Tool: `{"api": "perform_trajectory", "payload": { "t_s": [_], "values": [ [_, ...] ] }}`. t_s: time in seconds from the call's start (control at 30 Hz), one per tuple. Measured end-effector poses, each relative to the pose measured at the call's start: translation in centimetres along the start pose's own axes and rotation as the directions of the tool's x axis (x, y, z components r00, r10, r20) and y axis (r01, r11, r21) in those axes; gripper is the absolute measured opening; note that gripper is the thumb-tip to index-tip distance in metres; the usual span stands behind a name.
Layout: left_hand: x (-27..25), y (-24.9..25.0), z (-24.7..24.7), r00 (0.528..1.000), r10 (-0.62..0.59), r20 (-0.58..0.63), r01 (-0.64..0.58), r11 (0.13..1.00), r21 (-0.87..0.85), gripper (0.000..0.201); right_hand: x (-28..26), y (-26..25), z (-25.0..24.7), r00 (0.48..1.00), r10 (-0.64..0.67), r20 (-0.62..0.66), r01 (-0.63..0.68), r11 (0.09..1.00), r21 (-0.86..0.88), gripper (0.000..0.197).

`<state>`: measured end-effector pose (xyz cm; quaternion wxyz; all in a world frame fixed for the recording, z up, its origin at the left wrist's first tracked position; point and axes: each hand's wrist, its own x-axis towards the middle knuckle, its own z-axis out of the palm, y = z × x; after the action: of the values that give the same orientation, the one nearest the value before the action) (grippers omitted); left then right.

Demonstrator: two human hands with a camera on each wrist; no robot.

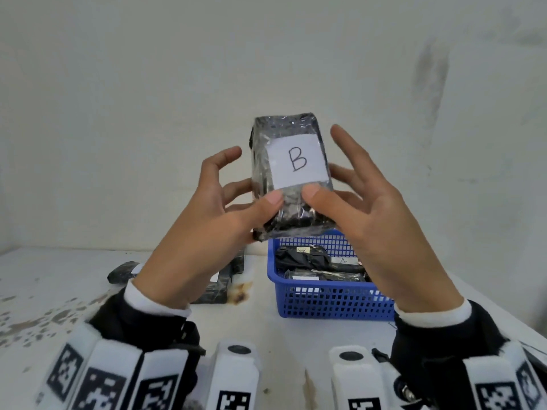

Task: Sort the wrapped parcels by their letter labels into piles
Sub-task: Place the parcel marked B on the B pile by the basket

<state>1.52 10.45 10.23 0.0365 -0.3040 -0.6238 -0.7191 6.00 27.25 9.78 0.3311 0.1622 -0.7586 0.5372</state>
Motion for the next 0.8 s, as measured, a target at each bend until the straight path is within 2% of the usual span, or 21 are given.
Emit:
{"api": "perform_trajectory", "payload": {
  "t_s": [0.1, 0.17, 0.27, 0.37, 0.53, 0.6, 0.67, 0.73, 0.8],
  "values": [
    [0.0, 0.0, -0.2, 1.000, 0.023, -0.004, -0.023, 0.999, 0.044, 0.080, 0.1, -0.1, 0.0, 0.997, 0.034, 0.075, -0.034, 0.999, 0.001, 0.074],
    [0.0, -0.1, -0.3, 0.999, 0.035, 0.005, -0.035, 0.998, 0.054, 0.077, 0.1, -0.4, 0.2, 0.994, 0.046, 0.097, -0.046, 0.999, 0.001, 0.070],
    [0.1, -0.2, -0.5, 0.999, 0.031, 0.021, -0.032, 0.998, 0.047, 0.069, 0.0, -0.6, 0.2, 0.995, 0.059, 0.085, -0.058, 0.998, -0.003, 0.058],
    [0.3, -0.4, -0.7, 0.999, 0.047, -0.002, -0.047, 0.997, 0.055, 0.064, -0.1, -0.7, 0.1, 0.995, 0.070, 0.072, -0.070, 0.998, -0.008, 0.054],
    [0.4, -0.7, -0.4, 0.999, 0.040, -0.008, -0.039, 0.996, 0.077, 0.064, -0.1, -0.6, -0.2, 0.994, 0.091, 0.062, -0.091, 0.996, -0.007, 0.044],
    [0.4, -0.8, -0.4, 1.000, 0.030, -0.008, -0.029, 0.996, 0.089, 0.061, 0.0, -0.4, -0.2, 0.994, 0.098, 0.040, -0.098, 0.995, -0.007, 0.047],
    [0.4, -0.9, -0.2, 1.000, 0.022, -0.013, -0.020, 0.994, 0.107, 0.059, 0.1, -0.1, -0.4, 0.995, 0.095, 0.019, -0.095, 0.995, -0.017, 0.059],
    [0.5, -1.1, -0.2, 1.000, 0.022, -0.016, -0.020, 0.991, 0.134, 0.057, 0.2, -0.2, -0.5, 0.996, 0.079, 0.035, -0.078, 0.996, -0.044, 0.067],
    [0.5, -1.2, -0.1, 1.000, 0.019, 0.001, -0.019, 0.989, 0.146, 0.055, 0.1, -0.5, -0.5, 0.995, 0.077, 0.060, -0.072, 0.994, -0.077, 0.066]
  ]
}}
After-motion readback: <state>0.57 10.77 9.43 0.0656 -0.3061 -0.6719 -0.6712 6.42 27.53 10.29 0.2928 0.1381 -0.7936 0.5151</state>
